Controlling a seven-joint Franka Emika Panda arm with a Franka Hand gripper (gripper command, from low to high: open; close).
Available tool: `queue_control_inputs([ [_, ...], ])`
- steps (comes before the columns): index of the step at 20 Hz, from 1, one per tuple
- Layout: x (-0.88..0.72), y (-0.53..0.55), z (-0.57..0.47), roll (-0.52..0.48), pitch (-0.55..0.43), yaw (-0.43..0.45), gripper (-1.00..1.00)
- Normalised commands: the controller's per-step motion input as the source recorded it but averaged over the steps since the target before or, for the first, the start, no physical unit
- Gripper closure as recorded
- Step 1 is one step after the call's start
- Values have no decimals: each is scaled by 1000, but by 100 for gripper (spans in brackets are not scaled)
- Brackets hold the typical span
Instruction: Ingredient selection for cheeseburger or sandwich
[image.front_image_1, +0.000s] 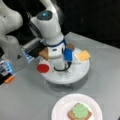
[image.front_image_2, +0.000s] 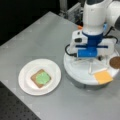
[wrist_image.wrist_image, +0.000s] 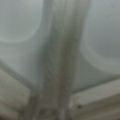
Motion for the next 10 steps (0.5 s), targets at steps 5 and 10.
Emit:
queue_control_inputs([
  [5,-158,95,-234,173,-8,165,-100],
  [10,-161,104,-204,109,21,190,-100],
])
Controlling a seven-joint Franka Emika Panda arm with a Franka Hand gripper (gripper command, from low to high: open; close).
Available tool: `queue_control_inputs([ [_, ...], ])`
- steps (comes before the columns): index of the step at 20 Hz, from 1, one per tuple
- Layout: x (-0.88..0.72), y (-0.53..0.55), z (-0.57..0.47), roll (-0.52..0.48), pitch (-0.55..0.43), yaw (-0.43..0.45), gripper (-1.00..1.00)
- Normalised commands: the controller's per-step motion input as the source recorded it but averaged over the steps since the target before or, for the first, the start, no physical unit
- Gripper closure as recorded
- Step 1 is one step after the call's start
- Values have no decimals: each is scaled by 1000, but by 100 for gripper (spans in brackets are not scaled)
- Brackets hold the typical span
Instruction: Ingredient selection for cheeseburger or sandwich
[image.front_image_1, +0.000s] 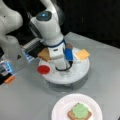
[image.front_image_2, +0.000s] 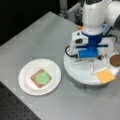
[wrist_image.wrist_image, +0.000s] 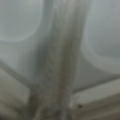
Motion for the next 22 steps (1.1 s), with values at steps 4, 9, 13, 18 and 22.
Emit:
queue_control_inputs([
  [4,-150,107,-157,94,59,276,-100],
  [9,-163,126,-121,109,93,300,-100],
  [13,-172,151,-106,133,117,292,-100],
  [18,-142,153,-69,113,91,285,-100],
  [22,-78,110,2,104,103,308,-100],
])
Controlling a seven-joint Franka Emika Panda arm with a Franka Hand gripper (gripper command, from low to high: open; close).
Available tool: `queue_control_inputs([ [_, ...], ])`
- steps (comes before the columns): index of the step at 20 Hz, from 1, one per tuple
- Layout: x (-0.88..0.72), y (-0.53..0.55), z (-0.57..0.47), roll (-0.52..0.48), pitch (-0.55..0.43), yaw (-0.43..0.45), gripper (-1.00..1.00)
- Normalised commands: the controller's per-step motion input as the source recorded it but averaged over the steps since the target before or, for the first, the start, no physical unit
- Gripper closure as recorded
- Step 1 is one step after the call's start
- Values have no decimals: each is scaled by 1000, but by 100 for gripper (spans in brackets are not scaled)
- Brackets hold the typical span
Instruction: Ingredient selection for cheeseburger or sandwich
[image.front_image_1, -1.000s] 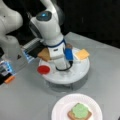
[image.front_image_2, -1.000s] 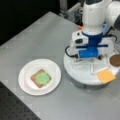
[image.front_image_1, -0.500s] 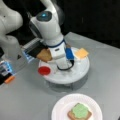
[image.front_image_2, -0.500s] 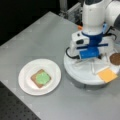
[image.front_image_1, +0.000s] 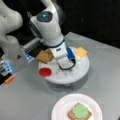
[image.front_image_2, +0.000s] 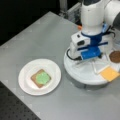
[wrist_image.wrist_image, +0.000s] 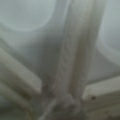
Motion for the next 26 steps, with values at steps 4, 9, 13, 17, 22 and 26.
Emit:
queue_control_inputs([
  [4,-51,85,17,91,104,294,-100],
  [9,-62,99,21,86,94,259,-100],
  [13,-65,102,24,83,83,240,-100],
  [17,-49,103,31,80,53,256,-100],
  [22,-89,111,34,101,85,131,-100],
  [26,-191,175,125,85,133,-71,-100],
])
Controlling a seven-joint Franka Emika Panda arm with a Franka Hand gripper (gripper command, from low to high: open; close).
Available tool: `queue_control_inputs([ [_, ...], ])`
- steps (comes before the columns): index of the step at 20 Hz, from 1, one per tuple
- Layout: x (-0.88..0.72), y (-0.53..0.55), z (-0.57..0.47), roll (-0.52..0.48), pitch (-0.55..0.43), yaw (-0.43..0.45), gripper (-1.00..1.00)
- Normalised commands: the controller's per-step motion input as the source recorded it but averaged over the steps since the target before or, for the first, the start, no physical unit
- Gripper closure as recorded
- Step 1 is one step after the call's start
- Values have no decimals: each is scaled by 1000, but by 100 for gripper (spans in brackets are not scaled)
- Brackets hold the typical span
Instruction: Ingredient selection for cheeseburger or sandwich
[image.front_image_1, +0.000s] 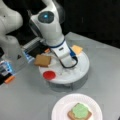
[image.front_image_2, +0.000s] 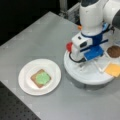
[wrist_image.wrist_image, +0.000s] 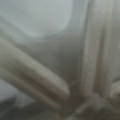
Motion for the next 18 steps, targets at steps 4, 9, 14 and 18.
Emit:
queue_control_inputs([
  [4,-201,243,212,41,114,-197,-100],
  [9,-101,204,155,12,53,-151,-100],
  [14,4,86,114,-20,22,-108,-100],
  [18,-41,13,293,-119,77,-165,-100],
])
